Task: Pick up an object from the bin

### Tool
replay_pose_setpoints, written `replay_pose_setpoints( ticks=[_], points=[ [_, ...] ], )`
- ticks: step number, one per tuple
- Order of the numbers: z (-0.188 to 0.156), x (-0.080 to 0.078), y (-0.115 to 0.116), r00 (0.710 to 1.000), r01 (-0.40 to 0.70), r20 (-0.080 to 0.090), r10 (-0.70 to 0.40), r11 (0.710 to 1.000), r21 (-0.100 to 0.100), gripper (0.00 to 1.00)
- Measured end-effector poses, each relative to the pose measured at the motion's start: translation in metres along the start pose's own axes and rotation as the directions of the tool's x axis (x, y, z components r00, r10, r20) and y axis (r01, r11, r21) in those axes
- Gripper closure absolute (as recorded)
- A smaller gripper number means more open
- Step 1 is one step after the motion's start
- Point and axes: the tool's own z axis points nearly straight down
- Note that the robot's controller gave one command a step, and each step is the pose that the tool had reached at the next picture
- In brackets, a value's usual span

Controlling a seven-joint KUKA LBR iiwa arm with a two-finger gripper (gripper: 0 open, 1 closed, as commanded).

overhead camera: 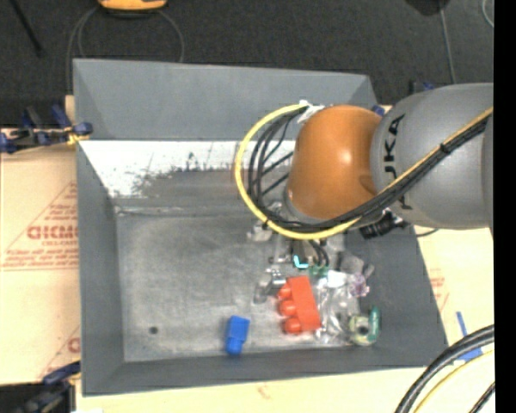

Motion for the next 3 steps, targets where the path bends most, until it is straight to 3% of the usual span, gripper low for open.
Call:
replay_pose_setpoints(
  ticks=[1, 2, 3],
  points=[
    [0.07, 0.029, 0.039, 0.918, 0.395, 0.014, -0.395, 0.919, 0.005, 0.0],
    [0.066, 0.066, 0.025, 0.448, 0.894, 0.001, -0.894, 0.448, 0.003, 0.0],
    [0.053, 0.045, 0.04, 0.387, 0.922, 0.004, -0.922, 0.387, 0.007, 0.0]
  ],
)
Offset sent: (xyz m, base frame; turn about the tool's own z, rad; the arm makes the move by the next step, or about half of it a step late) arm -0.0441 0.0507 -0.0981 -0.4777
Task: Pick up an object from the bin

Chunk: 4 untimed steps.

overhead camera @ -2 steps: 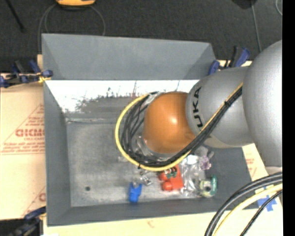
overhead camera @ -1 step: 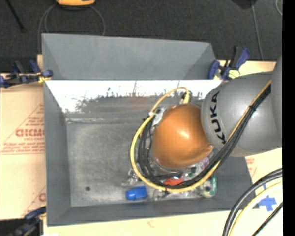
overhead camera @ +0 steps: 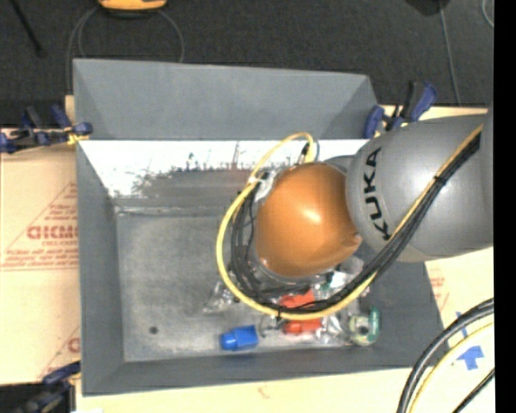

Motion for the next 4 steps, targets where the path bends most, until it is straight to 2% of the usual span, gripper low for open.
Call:
replay_pose_setpoints(
  ticks=[1, 2, 3, 4],
  points=[
    [0.041, 0.019, 0.011, 0.969, 0.246, 0.002, -0.246, 0.969, 0.002, 0.0],
    [0.039, 0.018, 0.01, 0.971, 0.24, 0.001, -0.24, 0.971, 0.001, 0.0],
    [0.036, 0.017, 0.006, 0.972, 0.236, -0.001, -0.236, 0.972, 0.008, 1.0],
    [0.005, 0.017, 0.005, 0.973, 0.231, 0.0, -0.231, 0.973, 0.001, 1.0]
  ],
)
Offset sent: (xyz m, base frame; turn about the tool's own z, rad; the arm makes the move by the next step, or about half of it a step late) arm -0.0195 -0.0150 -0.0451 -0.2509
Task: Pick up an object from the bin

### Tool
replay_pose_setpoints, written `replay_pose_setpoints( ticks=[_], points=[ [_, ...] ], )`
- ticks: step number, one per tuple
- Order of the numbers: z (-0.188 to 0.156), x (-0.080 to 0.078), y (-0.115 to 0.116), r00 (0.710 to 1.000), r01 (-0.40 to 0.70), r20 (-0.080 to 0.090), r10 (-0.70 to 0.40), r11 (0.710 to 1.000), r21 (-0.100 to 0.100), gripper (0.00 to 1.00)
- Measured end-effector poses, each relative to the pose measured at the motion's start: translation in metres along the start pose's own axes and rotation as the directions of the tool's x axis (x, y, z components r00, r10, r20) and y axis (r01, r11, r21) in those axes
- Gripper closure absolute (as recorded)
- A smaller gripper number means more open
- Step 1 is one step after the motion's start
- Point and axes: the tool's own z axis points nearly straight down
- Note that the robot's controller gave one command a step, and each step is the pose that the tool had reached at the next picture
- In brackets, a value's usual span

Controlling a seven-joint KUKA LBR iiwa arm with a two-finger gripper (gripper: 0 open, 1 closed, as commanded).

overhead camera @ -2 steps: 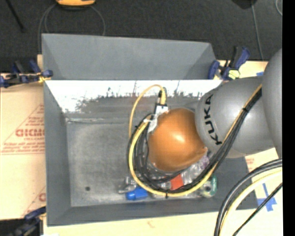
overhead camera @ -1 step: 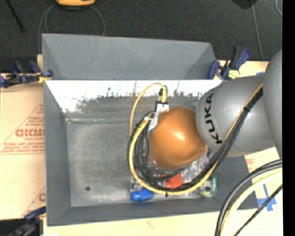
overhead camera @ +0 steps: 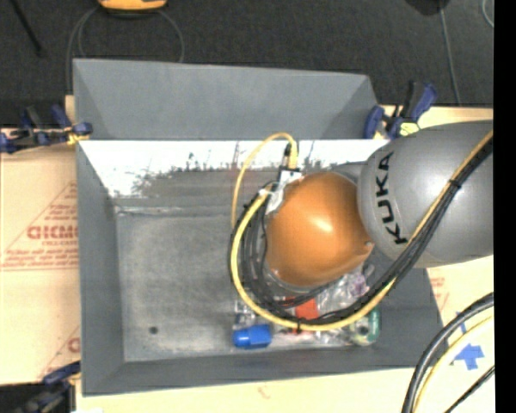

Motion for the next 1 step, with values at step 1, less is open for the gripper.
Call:
replay_pose_setpoints(
  ticks=[1],
  points=[
    [-0.0414, -0.0002, -0.0017, 1.0, -0.005, 0.0, 0.005, 1.0, 0.001, 1.0]
  ],
)
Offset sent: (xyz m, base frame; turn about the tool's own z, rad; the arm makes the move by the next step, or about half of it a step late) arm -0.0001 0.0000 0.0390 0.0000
